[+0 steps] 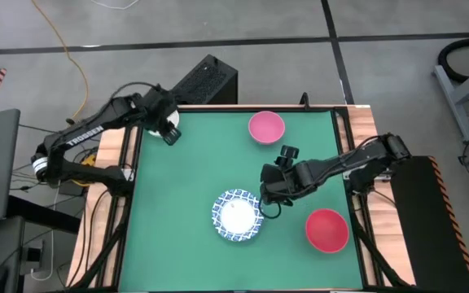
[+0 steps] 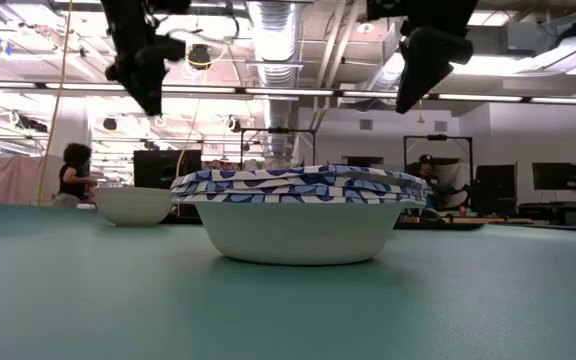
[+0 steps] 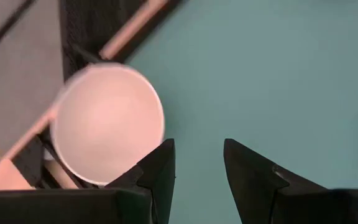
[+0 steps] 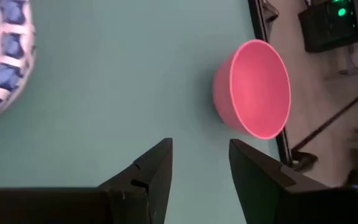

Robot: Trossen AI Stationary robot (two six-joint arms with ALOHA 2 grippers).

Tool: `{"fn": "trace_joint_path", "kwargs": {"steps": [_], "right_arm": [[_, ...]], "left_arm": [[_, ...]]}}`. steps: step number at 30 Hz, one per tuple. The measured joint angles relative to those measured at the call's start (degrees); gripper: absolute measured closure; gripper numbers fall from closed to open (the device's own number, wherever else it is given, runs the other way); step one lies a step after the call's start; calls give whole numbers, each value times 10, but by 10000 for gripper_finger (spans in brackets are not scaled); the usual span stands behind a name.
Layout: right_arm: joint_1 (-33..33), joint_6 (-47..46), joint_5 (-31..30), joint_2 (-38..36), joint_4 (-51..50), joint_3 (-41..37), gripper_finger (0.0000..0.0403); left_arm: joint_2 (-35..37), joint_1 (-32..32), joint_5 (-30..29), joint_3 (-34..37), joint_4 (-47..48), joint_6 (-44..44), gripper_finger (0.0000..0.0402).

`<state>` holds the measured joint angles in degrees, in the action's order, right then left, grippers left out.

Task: Nest bowls inside each other
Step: Stack the pink bowl on top of the white with blue patterned bowl

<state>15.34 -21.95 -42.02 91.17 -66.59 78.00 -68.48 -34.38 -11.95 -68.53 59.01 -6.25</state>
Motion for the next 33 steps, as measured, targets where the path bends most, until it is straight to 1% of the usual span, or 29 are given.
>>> {"fn": "trace_joint_path", "kwargs": {"steps": [2, 6, 9, 11, 13, 16, 19, 21, 22, 27, 33], "right_arm": [[-5, 2, -2, 0, -7, 0, 223], [-12, 33, -17, -6, -24, 0, 223], [-31, 74, -16, -30, -5, -14, 223], [-54, 117, -13, -63, 37, -45, 223], [-87, 163, 5, -103, 95, -84, 223], [-142, 249, 58, -156, 208, -152, 223], [-194, 342, 126, -182, 327, -222, 223], [-225, 389, 171, -180, 385, -255, 223], [-239, 404, 179, -174, 403, -267, 223], [-284, 441, 194, -127, 432, -279, 223], [-306, 469, 194, -71, 456, -278, 223]], "left_arm": [[-7, 0, 3, 30, -10, 0, 274], [-19, -3, -10, 103, -51, 0, 274], [-19, -3, 5, 143, -103, -7, 274], [-19, -3, 27, 155, -117, -10, 274], [-19, -3, 49, 156, -131, -18, 274], [-19, 0, 85, 156, -144, -21, 274], [-19, 9, 102, 156, -164, -31, 274], [-19, 19, 105, 156, -173, -34, 274], [-19, 24, 105, 156, -181, -34, 274], [-19, 44, 106, 156, -202, -39, 274], [-19, 60, 106, 156, -223, -39, 274]]}}
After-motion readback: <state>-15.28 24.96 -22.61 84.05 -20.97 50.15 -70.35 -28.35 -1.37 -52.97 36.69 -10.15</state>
